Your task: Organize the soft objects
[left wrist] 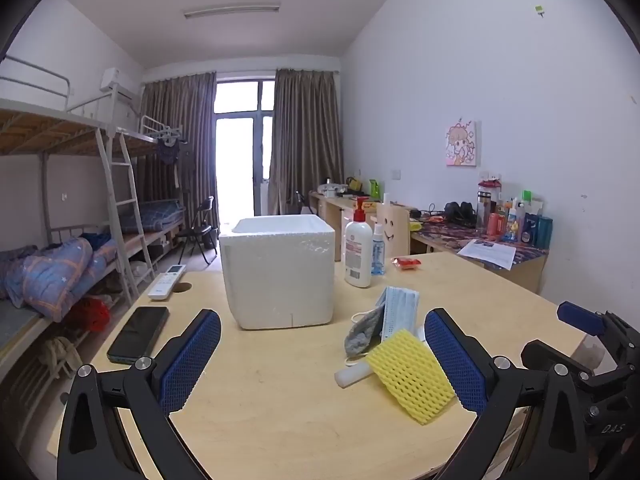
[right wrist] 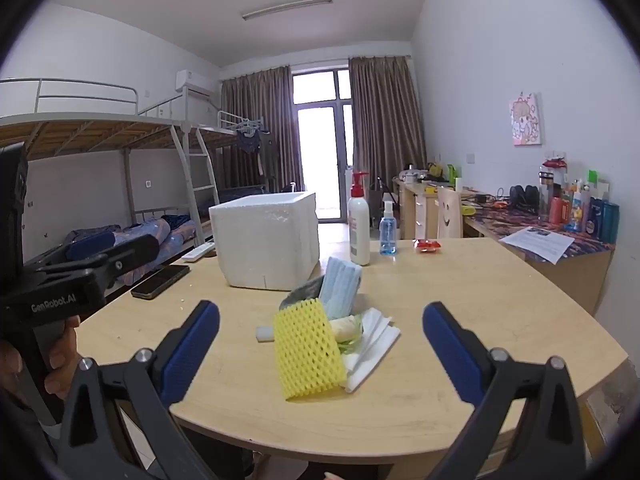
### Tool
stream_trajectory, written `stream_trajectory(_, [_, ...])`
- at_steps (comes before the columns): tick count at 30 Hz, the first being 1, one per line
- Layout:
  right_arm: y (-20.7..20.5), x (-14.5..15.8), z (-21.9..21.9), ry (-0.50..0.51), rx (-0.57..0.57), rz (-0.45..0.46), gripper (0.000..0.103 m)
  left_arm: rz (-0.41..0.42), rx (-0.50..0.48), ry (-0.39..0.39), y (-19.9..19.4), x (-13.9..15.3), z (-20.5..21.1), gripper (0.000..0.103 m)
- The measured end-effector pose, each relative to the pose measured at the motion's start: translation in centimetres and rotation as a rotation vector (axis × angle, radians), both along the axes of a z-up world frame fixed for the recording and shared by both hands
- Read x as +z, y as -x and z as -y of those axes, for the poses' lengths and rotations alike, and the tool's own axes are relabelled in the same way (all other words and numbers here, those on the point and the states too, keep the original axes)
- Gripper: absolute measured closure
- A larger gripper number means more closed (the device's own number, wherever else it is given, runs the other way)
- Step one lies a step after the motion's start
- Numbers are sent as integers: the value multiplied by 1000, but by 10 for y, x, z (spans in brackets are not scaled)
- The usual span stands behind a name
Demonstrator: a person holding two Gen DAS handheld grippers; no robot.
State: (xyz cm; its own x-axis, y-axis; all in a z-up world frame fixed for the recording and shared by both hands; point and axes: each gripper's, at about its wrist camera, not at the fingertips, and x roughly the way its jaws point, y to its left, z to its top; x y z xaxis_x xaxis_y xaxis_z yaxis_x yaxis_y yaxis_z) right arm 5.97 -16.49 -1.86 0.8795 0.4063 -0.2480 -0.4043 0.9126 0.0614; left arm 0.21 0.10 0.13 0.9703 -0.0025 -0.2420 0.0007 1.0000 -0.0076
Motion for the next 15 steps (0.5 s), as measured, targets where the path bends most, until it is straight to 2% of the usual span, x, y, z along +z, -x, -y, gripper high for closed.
stream_trajectory(15, [3,5,-3,0,0,4,0,7,22,-6,0,-2,-3,1])
